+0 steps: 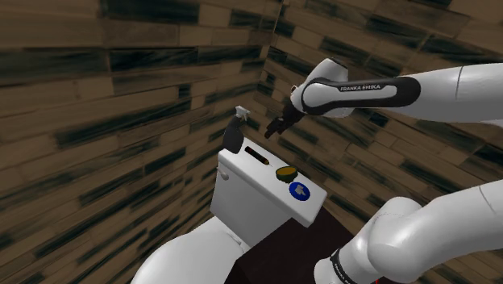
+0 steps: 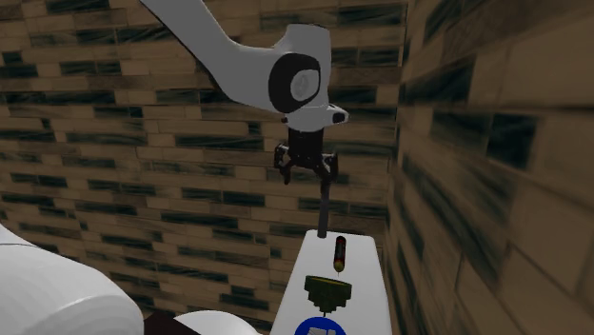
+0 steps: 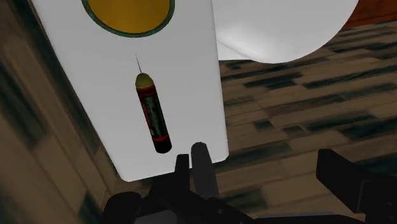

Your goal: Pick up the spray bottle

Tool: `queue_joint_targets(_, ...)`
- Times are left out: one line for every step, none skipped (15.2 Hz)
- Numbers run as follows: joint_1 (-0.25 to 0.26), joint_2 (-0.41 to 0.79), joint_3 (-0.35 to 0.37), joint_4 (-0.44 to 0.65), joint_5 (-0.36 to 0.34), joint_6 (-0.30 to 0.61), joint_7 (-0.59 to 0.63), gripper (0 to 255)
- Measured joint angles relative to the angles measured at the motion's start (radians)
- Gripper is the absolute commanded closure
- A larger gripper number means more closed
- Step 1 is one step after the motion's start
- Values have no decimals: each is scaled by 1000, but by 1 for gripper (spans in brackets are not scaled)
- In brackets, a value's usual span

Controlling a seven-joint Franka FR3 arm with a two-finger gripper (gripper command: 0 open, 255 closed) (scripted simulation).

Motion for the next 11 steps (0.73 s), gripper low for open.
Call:
queue_joint_targets(15, 40, -14, 17, 23, 36, -36, 0)
queue_joint_targets(31, 81, -30, 25, 52, 80, -79, 0)
queue_joint_targets(44, 118, -47, 41, 82, 113, -125, 0)
queue_joint_targets(61, 157, -59, 60, 117, 143, -169, 0)
queue_joint_targets(75, 189, -69, 74, 154, 171, -214, 0)
queue_joint_targets(90, 223, -79, 91, 196, 196, -262, 0)
queue_joint_targets(104, 259, -87, 107, 244, 224, -315, 0)
queue_joint_targets(113, 301, -96, 142, 294, 235, -372, 0)
queue_joint_targets(121, 348, -99, 183, 348, 245, -427, 0)
queue_joint_targets(127, 387, -94, 208, 401, 264, -480, 0)
queue_joint_targets(123, 436, -91, 241, 469, 280, -552, 0)
